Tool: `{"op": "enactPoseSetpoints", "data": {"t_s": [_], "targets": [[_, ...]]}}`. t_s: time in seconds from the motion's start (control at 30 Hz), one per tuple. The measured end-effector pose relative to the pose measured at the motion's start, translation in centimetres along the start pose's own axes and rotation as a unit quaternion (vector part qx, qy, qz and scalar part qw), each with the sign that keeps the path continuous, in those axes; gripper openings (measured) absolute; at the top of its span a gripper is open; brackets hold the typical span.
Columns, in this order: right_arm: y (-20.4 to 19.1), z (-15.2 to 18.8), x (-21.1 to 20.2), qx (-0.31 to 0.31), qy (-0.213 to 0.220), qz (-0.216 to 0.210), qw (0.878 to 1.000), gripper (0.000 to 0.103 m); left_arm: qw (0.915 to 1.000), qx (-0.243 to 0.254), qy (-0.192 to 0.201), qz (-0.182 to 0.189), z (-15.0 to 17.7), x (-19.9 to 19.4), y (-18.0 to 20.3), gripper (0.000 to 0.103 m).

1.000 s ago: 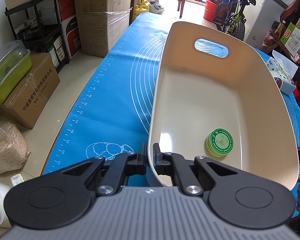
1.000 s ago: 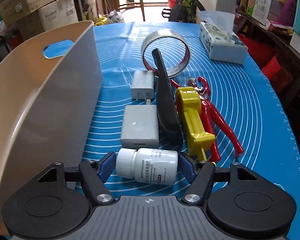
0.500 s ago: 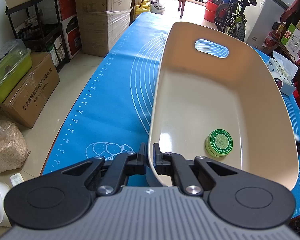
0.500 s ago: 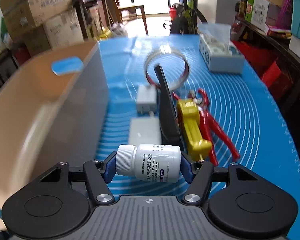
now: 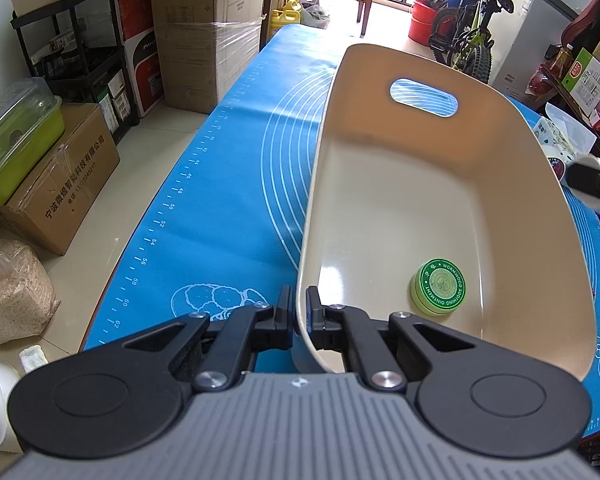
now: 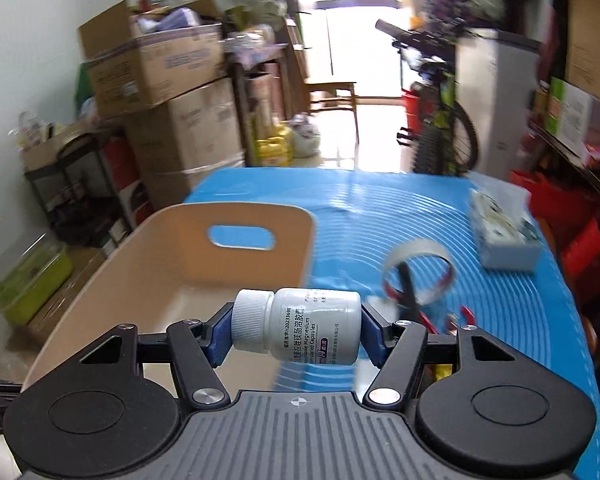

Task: Organize rigid objects
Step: 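Carry the pill bottle into the basket and release it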

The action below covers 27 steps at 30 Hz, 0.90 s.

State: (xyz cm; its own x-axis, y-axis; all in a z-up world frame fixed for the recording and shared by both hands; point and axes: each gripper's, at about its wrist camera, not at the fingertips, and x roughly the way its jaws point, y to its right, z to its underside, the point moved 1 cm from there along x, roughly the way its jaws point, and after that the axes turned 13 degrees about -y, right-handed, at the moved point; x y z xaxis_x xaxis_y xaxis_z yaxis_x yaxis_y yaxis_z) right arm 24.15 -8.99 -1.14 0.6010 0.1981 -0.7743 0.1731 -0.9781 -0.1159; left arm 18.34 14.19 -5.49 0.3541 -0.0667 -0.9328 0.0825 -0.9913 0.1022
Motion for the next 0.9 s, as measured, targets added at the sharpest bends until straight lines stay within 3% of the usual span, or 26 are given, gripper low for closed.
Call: {"op": "enactPoseSetpoints", "data": {"t_s": [0.17,0.43,0.7,0.9], "targets": [[-3.2,-0.5,0.6,-0.036,-0.006,-0.022,0.999,0.066,1.0,0.0,0.0,0.0,0.0,0.0,0.0,0.008],[-7.3,0.7,3.2,-0.075,-0.055,-0.032,0.995,0.066,1.0,0.0,0.0,0.0,0.0,0.0,0.0,0.008],[-9.9,2.4,5.7,-0.119,-0.117,-0.005,0.986,0.066,1.0,-0.001,0.0,0.001,0.1,0.0,0.0,0.008],[-9.7,2.6,6.6,-0.118,-0.153,-0.001,0.981,0.066,1.0,-0.002,0.0,0.002,0.1,0.0,0.0,0.008]]}}
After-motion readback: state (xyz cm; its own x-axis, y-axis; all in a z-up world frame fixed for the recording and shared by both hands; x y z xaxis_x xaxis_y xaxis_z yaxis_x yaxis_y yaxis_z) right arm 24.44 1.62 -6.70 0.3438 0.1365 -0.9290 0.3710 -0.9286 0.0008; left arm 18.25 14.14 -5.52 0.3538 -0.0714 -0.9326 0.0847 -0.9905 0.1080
